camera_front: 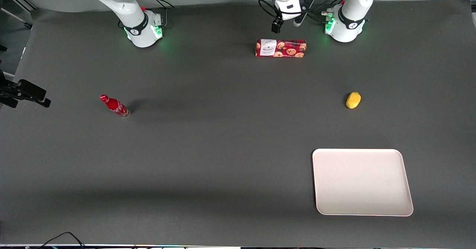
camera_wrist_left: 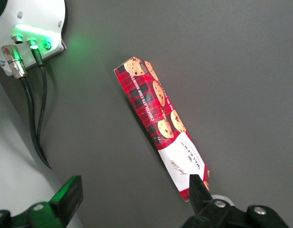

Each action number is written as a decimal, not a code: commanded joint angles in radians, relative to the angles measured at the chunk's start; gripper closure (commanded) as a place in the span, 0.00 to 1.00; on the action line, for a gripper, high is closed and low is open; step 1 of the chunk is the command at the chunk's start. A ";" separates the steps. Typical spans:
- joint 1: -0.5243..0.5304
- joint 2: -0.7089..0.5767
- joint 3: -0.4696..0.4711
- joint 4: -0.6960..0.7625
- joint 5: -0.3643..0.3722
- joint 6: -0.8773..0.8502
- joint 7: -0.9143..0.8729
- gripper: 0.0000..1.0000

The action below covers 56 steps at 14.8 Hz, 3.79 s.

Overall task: Place red cookie box on tray
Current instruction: 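Lower the open left gripper onto the cookie box's white end, then close the left gripper on the cookie box end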

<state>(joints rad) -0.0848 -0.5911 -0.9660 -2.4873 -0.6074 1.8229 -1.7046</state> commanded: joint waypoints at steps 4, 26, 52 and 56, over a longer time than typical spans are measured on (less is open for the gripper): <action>0.002 0.039 -0.023 -0.001 -0.012 0.030 0.000 0.00; 0.286 0.082 -0.459 -0.012 0.021 0.322 -0.015 0.00; 0.533 0.047 -0.803 -0.015 0.051 0.411 0.052 0.00; 0.527 0.054 -0.803 -0.010 0.051 0.377 0.124 0.00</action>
<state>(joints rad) 0.4415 -0.5182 -1.7623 -2.5049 -0.5609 2.2365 -1.6354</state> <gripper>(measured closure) 0.000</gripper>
